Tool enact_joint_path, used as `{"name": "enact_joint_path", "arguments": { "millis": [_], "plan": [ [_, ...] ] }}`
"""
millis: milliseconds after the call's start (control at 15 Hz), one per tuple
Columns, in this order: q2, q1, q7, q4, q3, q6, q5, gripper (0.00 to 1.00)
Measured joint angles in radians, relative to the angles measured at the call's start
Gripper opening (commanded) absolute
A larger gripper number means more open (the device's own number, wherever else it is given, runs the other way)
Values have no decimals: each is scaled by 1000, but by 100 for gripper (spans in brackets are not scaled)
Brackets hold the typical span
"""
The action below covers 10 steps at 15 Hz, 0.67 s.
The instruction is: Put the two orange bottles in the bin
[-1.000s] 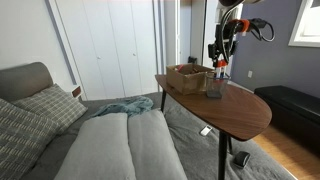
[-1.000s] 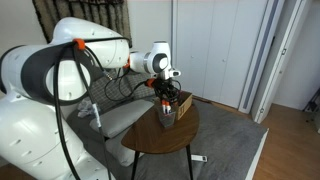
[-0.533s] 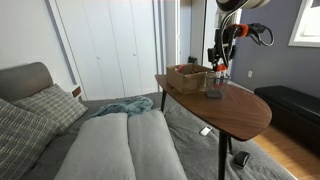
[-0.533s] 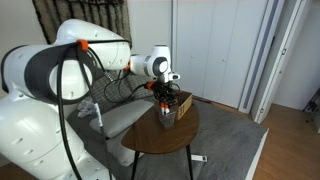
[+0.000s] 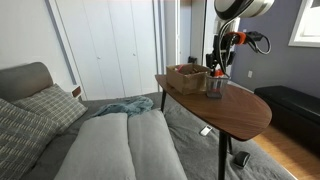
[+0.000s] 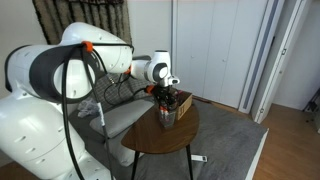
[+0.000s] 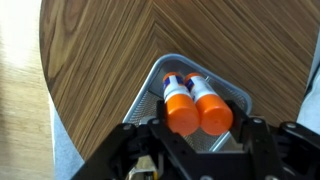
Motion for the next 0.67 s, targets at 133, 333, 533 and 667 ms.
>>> {"name": "enact_joint_path", "arguments": {
  "millis": [133, 333, 533, 667],
  "plan": [
    [6, 0, 0, -6, 0, 18, 0, 34],
    [12, 0, 0, -17, 0, 40, 1, 91],
    [5, -1, 0, -12, -2, 47, 0, 100],
    [-19, -3, -1, 5, -6, 47, 1, 100]
  ]
}}
